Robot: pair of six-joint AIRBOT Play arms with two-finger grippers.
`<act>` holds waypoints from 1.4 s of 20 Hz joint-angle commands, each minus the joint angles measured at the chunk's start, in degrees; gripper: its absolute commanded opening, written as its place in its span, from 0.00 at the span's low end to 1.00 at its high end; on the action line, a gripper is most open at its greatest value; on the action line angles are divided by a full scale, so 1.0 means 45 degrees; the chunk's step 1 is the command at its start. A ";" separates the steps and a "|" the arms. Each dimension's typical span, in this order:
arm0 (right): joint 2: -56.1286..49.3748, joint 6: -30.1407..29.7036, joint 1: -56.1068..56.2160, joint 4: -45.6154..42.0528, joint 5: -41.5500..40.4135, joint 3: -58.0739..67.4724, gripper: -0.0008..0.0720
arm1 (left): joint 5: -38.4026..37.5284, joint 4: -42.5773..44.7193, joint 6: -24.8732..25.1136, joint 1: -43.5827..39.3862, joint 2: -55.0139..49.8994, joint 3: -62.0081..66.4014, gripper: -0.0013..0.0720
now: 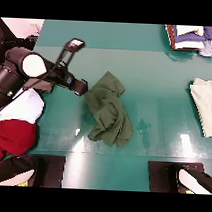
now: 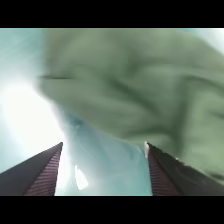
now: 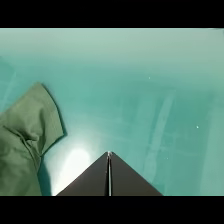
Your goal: Fold the shirts.
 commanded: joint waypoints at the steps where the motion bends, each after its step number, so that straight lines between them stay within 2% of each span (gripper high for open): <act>1: 0.0000 0.0005 0.0010 0.0005 0.0053 0.0010 0.04 | 0.1224 -0.1642 0.0175 0.1938 -0.0690 -0.0806 0.84; 5: -0.0005 0.0010 0.0010 0.0005 0.0063 0.0010 0.04 | 0.1506 -0.4488 0.1350 0.2744 -0.3220 -0.0899 0.84; 9: -0.0005 0.0010 0.0010 0.0000 0.0389 0.0010 0.04 | 0.1899 -0.5697 0.1355 0.2739 -0.5119 -0.0889 0.84; 12: 0.0049 0.0010 0.0010 0.0019 0.0772 -0.0437 0.04 | 0.2880 -0.5833 0.1345 0.2744 -0.5314 -0.0826 0.83; 13: 0.0165 0.0010 0.0015 0.0044 0.0937 -0.0967 0.04 | 0.3011 -0.5809 0.1345 0.2744 -0.5314 -0.0699 0.74; 14: 0.0330 0.0010 0.0015 0.0228 0.1001 -0.1666 0.04 | 0.2982 -0.5761 0.1365 0.2744 -0.5314 -0.0481 0.32; 15: 0.0525 0.0005 0.0010 0.0510 0.0986 -0.2574 0.04 | 0.2919 -0.5741 0.1467 0.2744 -0.5314 -0.0219 0.05; 19: 0.1064 -0.0199 0.0019 0.1812 0.0913 -0.6994 0.04 | 0.2254 -0.4741 0.1481 0.2744 -0.4872 0.1214 0.05; 20: 0.1112 -0.0418 0.0049 0.2429 0.0743 -0.8335 0.14 | 0.2142 -0.4260 0.1486 0.2744 -0.4629 0.1525 0.05; 21: 0.1107 -0.0631 0.0175 0.3172 0.0398 -0.9583 0.44 | 0.2040 -0.3813 0.1486 0.2744 -0.4401 0.1768 0.05; 22: 0.1093 -0.0792 0.0476 0.3866 -0.0287 -1.0914 0.68 | 0.1967 -0.3434 0.1486 0.2744 -0.4129 0.1914 0.05; 25: 0.0675 -0.1379 0.2229 0.5391 -0.2866 -1.3707 0.67 | 0.1831 -0.3050 0.1486 0.2744 -0.3643 0.1943 0.05; 28: -0.0748 -0.1904 0.4697 0.6562 -0.4867 -1.4479 0.67 | 0.1345 -0.2924 0.1486 0.2744 -0.3623 0.1938 0.05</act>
